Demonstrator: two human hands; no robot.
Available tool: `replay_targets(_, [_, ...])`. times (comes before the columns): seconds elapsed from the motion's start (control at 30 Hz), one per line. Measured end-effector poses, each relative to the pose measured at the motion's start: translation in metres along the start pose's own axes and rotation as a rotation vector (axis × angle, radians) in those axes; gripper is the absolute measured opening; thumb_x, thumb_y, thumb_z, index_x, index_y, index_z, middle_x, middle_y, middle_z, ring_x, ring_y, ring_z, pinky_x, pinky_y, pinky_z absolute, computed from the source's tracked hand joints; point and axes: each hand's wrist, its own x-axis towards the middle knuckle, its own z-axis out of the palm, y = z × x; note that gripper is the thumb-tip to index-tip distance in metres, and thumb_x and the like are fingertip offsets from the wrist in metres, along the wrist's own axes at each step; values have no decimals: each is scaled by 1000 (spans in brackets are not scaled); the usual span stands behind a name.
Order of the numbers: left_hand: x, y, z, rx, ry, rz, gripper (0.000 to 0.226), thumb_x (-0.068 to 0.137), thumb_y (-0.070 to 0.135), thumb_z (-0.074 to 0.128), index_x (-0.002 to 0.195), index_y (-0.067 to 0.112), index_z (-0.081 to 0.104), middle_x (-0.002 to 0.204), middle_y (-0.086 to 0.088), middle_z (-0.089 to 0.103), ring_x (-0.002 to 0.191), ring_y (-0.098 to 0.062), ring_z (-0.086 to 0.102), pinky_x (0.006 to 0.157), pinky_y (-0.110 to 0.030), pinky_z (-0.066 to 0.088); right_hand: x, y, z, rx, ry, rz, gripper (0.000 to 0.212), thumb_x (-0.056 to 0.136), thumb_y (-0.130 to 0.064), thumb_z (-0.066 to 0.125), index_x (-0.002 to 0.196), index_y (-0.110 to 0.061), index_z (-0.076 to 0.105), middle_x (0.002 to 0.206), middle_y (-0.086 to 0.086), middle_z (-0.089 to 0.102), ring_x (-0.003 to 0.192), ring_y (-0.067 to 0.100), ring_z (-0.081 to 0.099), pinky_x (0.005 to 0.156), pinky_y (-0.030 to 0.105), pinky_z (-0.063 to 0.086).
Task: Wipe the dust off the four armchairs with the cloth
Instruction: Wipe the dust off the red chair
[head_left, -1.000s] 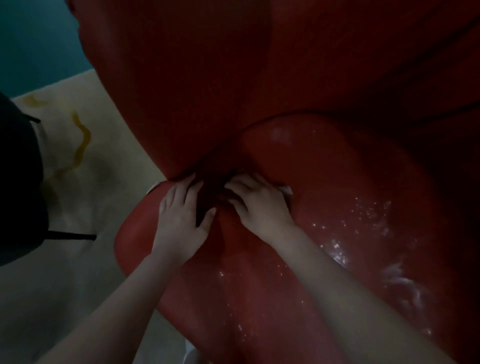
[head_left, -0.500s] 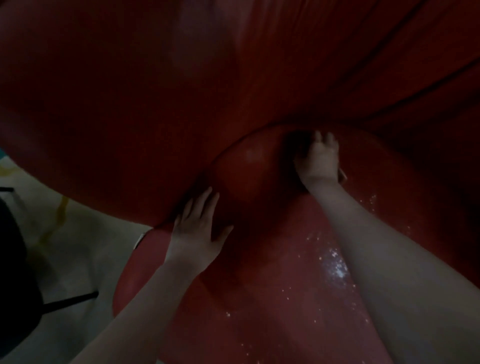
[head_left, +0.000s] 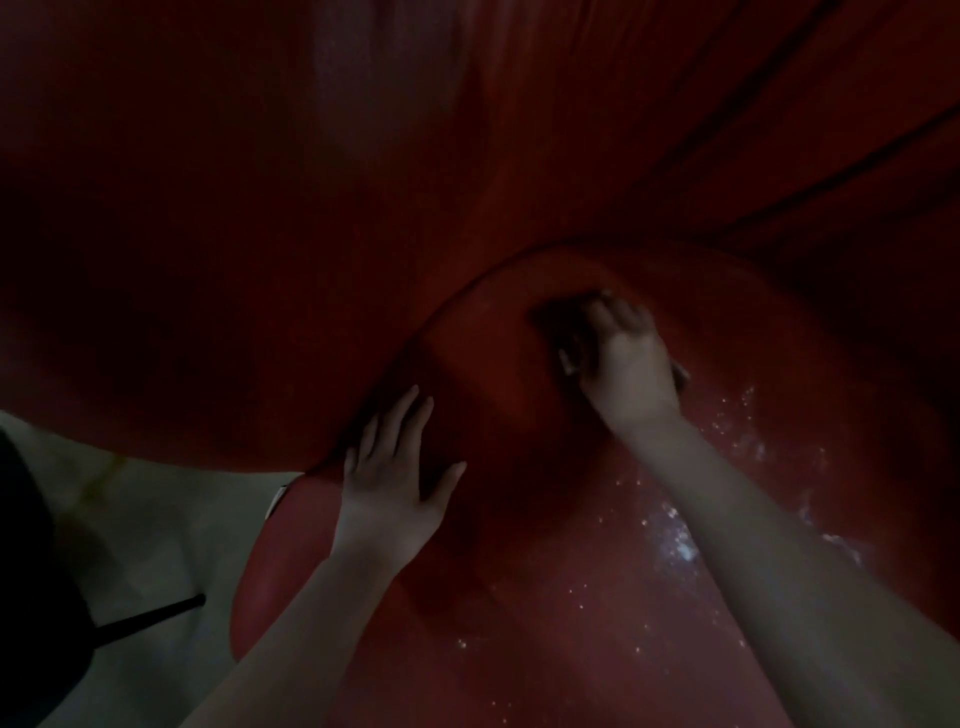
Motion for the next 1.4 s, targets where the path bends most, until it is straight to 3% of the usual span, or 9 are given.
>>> replay_targets(0.13, [0,-5,7,-12,93,42,76,87,62,44,151,23,34,160,12,23,143,-16,22,116,-44,16,54,-9,-4,110,50,342,58,88,-9,69,133,7,36,126,26,55,118,41,50,101,44,40])
replay_targets(0.2, [0,-7,11,0,110,52,78,86,66,37,150,23,36,159,12,25,142,-14,22,114,-42,16,74,-24,4,157,42,369,46,92,-1,57,132,5,36,125,26,55,119,41,51,100,43,40])
replay_targets(0.6, [3,-8,12,-28,99,39,79,81,67,36,149,25,38,158,12,27,142,-14,21,114,-48,22,4,-63,12,221,-300,-381,31,94,-17,63,124,-15,62,126,3,62,121,19,53,96,21,37])
replay_targets(0.73, [3,-8,11,-36,97,41,83,80,69,34,151,26,35,159,14,24,144,-15,20,115,-46,20,12,-24,-1,158,-158,-192,42,83,-12,73,123,-7,61,117,19,62,112,34,57,88,27,37])
replay_targets(0.87, [2,-8,14,-40,123,50,81,82,67,37,150,24,36,159,13,26,144,-18,24,114,-49,22,50,-17,11,78,12,140,39,92,-12,59,128,-1,50,127,22,57,120,39,48,96,40,37])
replay_targets(1.03, [2,-9,14,-34,145,64,77,83,64,39,147,22,41,157,9,32,142,-21,29,112,-51,27,43,-69,32,118,-128,-163,35,92,-10,55,127,-10,54,128,13,58,122,31,46,96,35,34])
replay_targets(1.17, [1,-10,13,6,116,50,78,84,65,36,147,20,42,157,5,32,142,-20,25,111,-51,28,-6,-70,28,163,-180,-366,31,93,-11,60,124,-10,60,123,10,62,114,29,54,92,41,48])
replay_targets(1.3, [-1,-7,12,-7,106,56,77,88,64,38,153,24,31,162,11,20,147,-16,16,117,-47,19,-32,-26,8,50,-110,-408,31,87,-17,66,117,-7,64,118,16,67,104,37,63,80,45,56])
replay_targets(1.4, [-3,-2,8,-25,100,37,76,88,57,45,154,23,29,162,11,19,148,-17,15,119,-49,15,-19,11,-3,-34,52,-158,32,86,-17,65,115,-3,63,107,18,67,98,41,60,74,48,56])
